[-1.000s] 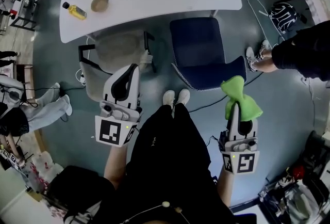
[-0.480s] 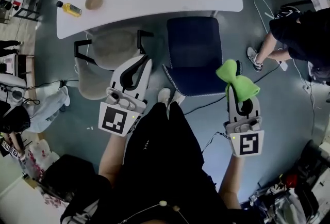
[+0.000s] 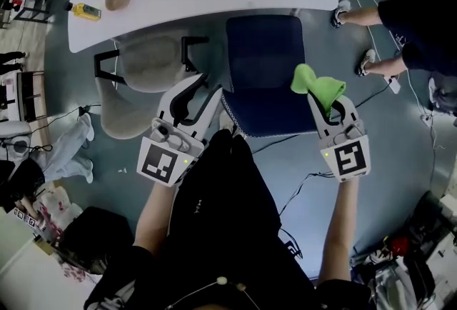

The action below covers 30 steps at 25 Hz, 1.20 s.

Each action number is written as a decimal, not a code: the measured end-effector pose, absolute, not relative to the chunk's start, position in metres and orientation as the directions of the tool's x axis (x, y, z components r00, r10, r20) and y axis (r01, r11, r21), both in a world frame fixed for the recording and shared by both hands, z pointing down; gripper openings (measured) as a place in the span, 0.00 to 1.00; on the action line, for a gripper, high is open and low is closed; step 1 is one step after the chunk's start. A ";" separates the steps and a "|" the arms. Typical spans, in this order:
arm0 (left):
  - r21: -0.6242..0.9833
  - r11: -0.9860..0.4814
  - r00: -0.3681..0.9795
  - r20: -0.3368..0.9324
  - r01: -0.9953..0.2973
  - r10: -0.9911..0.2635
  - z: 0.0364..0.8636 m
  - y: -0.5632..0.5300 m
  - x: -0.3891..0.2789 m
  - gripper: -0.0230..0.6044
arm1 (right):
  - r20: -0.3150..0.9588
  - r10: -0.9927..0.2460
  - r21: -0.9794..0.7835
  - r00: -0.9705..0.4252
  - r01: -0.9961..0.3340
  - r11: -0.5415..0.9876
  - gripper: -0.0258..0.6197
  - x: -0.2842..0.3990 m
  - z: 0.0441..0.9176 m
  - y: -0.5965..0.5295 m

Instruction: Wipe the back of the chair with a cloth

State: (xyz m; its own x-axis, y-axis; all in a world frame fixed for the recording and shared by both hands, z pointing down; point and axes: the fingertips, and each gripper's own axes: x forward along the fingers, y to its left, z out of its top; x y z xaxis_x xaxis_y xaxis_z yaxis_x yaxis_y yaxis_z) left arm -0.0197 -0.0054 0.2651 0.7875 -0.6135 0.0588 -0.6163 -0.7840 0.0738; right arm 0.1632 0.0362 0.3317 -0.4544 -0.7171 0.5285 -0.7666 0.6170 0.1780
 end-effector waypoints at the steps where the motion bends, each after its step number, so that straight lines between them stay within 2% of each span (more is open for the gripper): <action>1: 0.076 -0.787 0.790 0.063 -0.613 -0.610 0.267 -0.006 -0.019 0.19 | 0.545 -0.702 0.177 -0.459 -0.755 0.632 0.07 0.165 0.341 0.030; 10: 0.110 -0.748 0.756 0.122 -0.655 -0.644 0.300 -0.020 -0.042 0.19 | 0.699 -0.515 0.052 -0.496 -0.683 0.729 0.07 0.190 0.448 -0.025; 19: 0.149 -0.706 0.721 0.101 -0.692 -0.686 0.331 -0.034 -0.068 0.19 | 0.838 -0.342 -0.011 -0.425 -0.640 0.768 0.07 0.199 0.575 -0.044; 30: 0.156 -0.704 0.721 0.163 -0.693 -0.673 0.377 -0.052 -0.067 0.19 | 0.934 -0.109 -0.130 -0.340 -0.609 0.783 0.07 0.216 0.695 -0.025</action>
